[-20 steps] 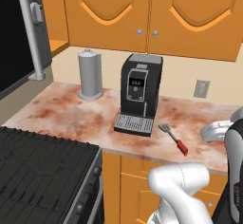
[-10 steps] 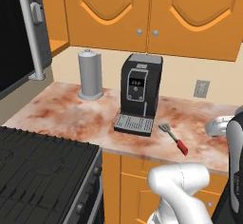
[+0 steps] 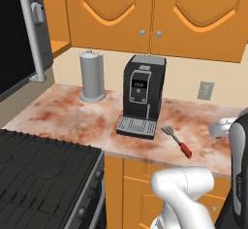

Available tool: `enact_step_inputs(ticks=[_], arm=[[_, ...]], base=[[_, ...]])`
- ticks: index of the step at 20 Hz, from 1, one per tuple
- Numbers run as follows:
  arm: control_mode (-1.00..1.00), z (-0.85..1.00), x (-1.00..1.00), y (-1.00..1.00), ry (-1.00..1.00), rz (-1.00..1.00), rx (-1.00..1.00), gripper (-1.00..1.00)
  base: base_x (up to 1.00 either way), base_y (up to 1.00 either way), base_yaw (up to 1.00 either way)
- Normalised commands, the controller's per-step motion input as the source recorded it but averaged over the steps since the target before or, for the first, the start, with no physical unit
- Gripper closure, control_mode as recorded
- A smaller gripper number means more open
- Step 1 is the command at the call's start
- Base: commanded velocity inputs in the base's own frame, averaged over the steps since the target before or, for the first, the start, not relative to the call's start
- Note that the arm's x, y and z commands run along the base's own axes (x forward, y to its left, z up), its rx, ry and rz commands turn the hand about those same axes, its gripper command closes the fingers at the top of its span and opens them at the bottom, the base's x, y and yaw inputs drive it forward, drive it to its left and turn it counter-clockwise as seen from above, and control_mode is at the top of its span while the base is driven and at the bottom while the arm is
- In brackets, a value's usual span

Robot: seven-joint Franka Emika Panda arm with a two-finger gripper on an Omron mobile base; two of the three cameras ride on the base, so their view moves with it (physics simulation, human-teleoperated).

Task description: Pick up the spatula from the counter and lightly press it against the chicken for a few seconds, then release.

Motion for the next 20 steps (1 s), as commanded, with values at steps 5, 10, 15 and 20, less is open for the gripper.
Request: enact_step_inputs(ticks=[5, 10, 15, 20], arm=[[-1.00, -0.10, 0.07, 0.00, -0.09, 0.00, 0.00, -1.00], [-1.00, 0.00, 0.15, 0.00, -0.01, -0.02, 0.00, -1.00], [-1.00, -0.09, 0.09, 0.00, 0.00, -0.03, -0.02, -1.00], [-1.00, -0.27, 0.03, 0.00, -0.01, 0.00, 0.00, -1.00]], base=[[0.00, 0.00, 0.00], [0.00, 0.00, 0.00], [0.00, 0.00, 0.00], [0.00, 0.00, 0.00]])
